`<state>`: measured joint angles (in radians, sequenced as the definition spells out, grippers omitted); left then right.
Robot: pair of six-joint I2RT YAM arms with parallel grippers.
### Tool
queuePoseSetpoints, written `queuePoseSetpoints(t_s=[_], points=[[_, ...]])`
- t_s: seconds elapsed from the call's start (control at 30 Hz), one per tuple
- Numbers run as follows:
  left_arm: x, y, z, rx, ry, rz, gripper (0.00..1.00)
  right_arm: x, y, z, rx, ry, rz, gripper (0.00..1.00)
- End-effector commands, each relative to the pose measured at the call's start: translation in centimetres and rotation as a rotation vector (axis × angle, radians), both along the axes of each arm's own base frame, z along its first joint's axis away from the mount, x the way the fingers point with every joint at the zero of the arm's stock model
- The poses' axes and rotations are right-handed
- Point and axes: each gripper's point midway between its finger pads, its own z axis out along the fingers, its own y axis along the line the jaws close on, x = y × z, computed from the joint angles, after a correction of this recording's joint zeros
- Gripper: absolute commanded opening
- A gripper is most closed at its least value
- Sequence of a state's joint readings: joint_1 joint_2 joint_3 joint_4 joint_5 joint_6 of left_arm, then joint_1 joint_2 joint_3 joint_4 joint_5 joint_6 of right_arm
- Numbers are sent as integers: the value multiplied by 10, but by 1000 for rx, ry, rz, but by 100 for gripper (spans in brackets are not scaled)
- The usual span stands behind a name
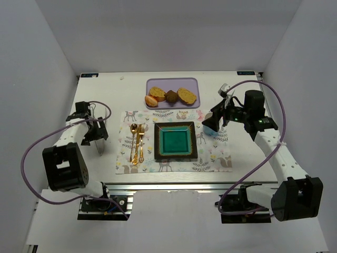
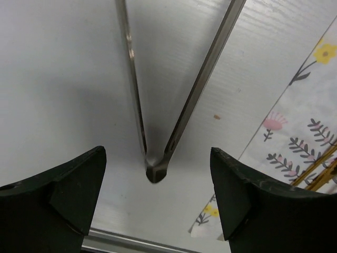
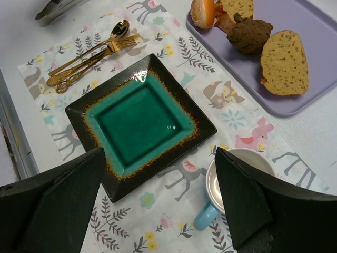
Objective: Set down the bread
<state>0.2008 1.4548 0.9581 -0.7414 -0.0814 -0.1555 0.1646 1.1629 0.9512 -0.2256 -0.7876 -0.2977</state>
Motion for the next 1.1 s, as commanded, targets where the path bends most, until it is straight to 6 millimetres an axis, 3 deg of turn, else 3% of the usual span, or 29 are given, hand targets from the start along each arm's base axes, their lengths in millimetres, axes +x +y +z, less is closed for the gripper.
queuePoseSetpoints(t_s=[0.0, 0.3, 0.57, 0.67, 0.73, 0.87, 0.93, 1.07], points=[[29, 2, 0, 8, -62, -101, 89, 8, 2, 8, 17, -18, -3, 89], [51, 8, -35, 12, -5, -161, 85, 12, 4, 10, 33, -6, -5, 89], [67, 17, -41, 49, -43, -115, 75, 8, 4, 10, 33, -2, 1, 89], [68, 13, -45, 23, -49, -110, 61, 9, 3, 11, 28, -7, -1, 89], [68, 9, -45, 6, -55, -114, 45, 9, 2, 11, 24, -10, -4, 89], [70, 4, -27, -13, -117, -93, 18, 8, 2, 11, 24, -14, -5, 89], [76, -4, -2, -51, -188, -99, 5, 8, 1, 12, 23, -19, -6, 89], [92, -41, 62, -222, -373, -115, 9, 8, 1, 11, 20, -20, -8, 89]])
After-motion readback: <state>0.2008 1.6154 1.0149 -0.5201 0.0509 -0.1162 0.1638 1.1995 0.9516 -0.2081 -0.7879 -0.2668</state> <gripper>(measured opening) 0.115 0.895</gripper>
